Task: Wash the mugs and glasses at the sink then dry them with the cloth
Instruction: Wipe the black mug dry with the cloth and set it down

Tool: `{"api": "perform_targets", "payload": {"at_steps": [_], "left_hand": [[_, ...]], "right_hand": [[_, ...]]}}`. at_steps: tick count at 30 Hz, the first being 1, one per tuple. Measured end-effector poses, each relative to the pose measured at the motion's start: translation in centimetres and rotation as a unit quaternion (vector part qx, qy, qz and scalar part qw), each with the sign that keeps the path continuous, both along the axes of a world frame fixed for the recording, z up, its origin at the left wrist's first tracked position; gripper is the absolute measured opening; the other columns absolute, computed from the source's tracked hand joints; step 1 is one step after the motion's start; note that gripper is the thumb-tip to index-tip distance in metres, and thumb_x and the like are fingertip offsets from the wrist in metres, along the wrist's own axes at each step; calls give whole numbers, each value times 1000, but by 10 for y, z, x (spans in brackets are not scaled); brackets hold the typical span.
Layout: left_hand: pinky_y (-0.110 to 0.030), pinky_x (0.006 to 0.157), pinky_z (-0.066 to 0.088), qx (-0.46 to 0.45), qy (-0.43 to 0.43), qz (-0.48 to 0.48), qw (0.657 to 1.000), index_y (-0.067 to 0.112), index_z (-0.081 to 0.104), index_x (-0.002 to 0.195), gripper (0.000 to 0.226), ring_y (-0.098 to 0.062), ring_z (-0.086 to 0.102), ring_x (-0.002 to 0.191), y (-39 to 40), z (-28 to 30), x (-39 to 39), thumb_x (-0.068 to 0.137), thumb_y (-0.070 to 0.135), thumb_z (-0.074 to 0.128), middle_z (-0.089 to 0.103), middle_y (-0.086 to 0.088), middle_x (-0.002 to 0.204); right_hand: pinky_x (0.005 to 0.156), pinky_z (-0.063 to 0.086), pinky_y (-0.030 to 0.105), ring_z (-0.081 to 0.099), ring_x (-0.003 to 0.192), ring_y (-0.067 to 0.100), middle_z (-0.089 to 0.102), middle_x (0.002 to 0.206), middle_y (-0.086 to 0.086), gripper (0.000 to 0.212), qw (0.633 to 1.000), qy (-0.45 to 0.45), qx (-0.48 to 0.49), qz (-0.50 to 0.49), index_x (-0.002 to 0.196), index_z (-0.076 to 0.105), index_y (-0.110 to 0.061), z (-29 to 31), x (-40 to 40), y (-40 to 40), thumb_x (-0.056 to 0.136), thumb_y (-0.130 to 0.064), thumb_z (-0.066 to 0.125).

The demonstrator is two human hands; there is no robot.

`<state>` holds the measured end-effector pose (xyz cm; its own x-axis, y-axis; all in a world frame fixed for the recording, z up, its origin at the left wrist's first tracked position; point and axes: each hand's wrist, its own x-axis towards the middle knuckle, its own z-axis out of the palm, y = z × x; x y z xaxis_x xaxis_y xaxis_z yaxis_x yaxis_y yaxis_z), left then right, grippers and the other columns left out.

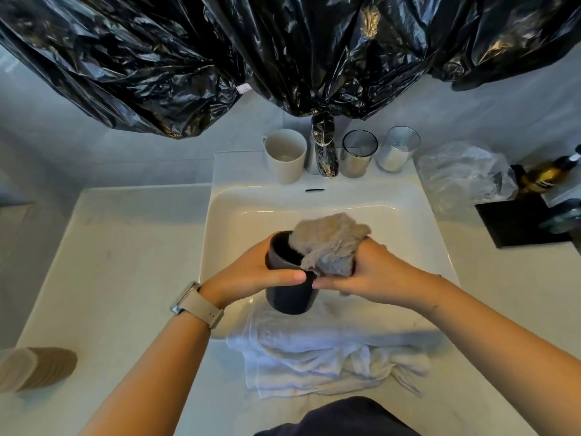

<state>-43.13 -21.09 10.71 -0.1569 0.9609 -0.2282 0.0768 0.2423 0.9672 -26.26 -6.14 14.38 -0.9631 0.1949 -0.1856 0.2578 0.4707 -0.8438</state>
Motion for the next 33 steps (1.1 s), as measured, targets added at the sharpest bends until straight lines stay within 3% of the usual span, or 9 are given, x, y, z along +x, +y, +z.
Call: {"api": "perform_targets", "payload": {"at_steps": [5, 8, 11, 15, 21, 24, 28, 31, 33], "left_hand": [[-33, 102, 49, -64, -86, -25, 994, 27, 60, 127, 76, -17, 61, 120, 3, 6, 4, 68, 73, 71, 67, 2, 128], [-34, 92, 55, -119, -200, 42, 972, 36, 72, 114, 62, -20, 67, 111, 4, -3, 15, 68, 76, 66, 72, -2, 118], [-53, 102, 49, -124, -267, 152, 943, 27, 71, 118, 70, -33, 64, 116, 3, -18, 28, 66, 74, 71, 68, -15, 123], [-43, 87, 55, -68, -284, 287, 912, 24, 65, 121, 73, -32, 69, 103, -8, -29, 48, 65, 70, 77, 63, -15, 125], [-36, 66, 59, -90, -314, 393, 860, 21, 68, 111, 56, -24, 75, 86, -10, -31, 58, 75, 63, 68, 77, -8, 96], [-33, 62, 58, -106, -311, 374, 867, 21, 71, 98, 40, -23, 75, 77, -9, -28, 54, 83, 58, 64, 77, -8, 88], [-33, 66, 61, -72, -239, 424, 870, 17, 61, 115, 42, -23, 74, 88, 0, -25, 65, 90, 51, 61, 75, -10, 100], [-41, 83, 60, -40, -146, 454, 878, 21, 54, 118, 39, -20, 69, 98, -1, -27, 70, 93, 50, 57, 67, -8, 109], [-28, 77, 60, 2, -74, 464, 883, 25, 52, 113, 32, -7, 69, 92, -2, -25, 75, 94, 50, 56, 65, -1, 103]], "right_hand": [[90, 49, 28, 60, 99, 15, 65, 105, 6, 32, 997, 14, -38, 62, 108, 65, -10, -5, -6, 5, 86, -33, 71], [78, 55, 25, 66, 86, 14, 70, 91, 12, 30, 989, 49, -128, -59, 94, 69, -10, -15, -10, -2, 88, -40, 65], [76, 52, 20, 65, 84, 7, 70, 86, -1, 21, 965, 100, -135, -203, 91, 68, -29, -26, -15, -13, 85, -45, 56], [78, 55, 24, 66, 79, 11, 69, 83, 11, 32, 921, 96, -164, -340, 90, 66, -19, -41, -17, -29, 93, -46, 50], [89, 55, 32, 67, 94, 15, 68, 99, 10, 41, 942, -36, -313, -114, 110, 59, 1, -37, 0, -25, 84, -31, 67], [83, 53, 20, 67, 94, 4, 70, 101, -3, 25, 940, -63, -328, -70, 112, 59, -18, -34, 8, -21, 89, -17, 68], [69, 50, 13, 65, 76, -4, 69, 79, -16, 11, 959, -12, -252, -128, 99, 59, -20, -40, 7, -31, 92, -13, 63], [70, 54, 24, 66, 76, 18, 69, 83, 11, 16, 963, 35, -198, -178, 96, 62, 0, -43, 5, -38, 93, -16, 62], [76, 55, 26, 67, 82, 20, 68, 88, 15, 21, 946, 69, -222, -225, 98, 62, 0, -45, 2, -46, 93, -20, 62]]}}
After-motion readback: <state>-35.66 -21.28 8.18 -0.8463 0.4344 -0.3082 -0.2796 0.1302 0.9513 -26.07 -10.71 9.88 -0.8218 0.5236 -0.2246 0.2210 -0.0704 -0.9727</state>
